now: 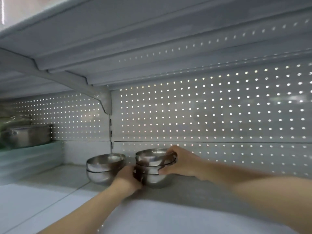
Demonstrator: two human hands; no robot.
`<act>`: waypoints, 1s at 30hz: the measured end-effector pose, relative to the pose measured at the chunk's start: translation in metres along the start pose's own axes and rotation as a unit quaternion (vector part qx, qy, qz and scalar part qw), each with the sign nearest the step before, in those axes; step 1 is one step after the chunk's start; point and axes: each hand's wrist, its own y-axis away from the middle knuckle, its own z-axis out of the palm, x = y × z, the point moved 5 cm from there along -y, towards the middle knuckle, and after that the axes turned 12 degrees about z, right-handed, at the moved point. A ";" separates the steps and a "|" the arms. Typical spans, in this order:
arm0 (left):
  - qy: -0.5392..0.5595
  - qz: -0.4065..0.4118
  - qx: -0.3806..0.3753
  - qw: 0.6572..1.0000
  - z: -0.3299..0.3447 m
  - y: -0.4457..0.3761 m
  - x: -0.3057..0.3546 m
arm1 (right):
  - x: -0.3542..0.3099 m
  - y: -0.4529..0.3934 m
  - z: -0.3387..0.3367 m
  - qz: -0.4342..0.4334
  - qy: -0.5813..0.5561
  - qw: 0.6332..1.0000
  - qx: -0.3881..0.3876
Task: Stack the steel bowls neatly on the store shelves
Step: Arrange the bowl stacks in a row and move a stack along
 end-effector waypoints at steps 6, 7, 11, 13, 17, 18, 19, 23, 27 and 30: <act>-0.049 0.049 0.032 0.997 0.002 0.004 0.009 | 0.002 0.005 0.003 0.032 -0.066 0.997 0.016; -0.052 0.045 0.026 0.997 0.005 0.003 0.007 | 0.002 0.006 0.003 0.034 -0.068 0.997 0.017; -0.002 0.045 0.000 0.999 0.008 0.001 0.012 | 0.004 0.013 -0.006 0.044 -0.087 0.995 0.032; 0.026 0.074 0.005 0.997 0.007 0.003 0.021 | 0.006 0.023 -0.016 0.043 -0.085 0.994 0.048; 0.049 0.122 -0.014 0.991 0.019 0.013 0.053 | 0.017 0.052 -0.046 0.049 -0.072 0.992 0.088; 0.050 0.132 -0.020 0.990 0.024 0.017 0.066 | 0.021 0.061 -0.056 0.054 -0.070 0.991 0.097; 0.052 0.135 -0.029 0.989 0.031 0.020 0.079 | 0.026 0.071 -0.066 0.061 -0.071 0.990 0.105; 0.019 0.140 -0.058 0.988 0.066 0.035 0.137 | 0.050 0.116 -0.115 0.092 -0.079 0.983 0.138; 0.084 0.200 -0.099 0.971 0.109 0.054 0.204 | 0.083 0.169 -0.173 0.118 -0.090 0.974 0.170; 0.134 0.227 -0.122 0.957 0.148 0.069 0.258 | 0.115 0.207 -0.222 0.140 -0.079 0.966 0.203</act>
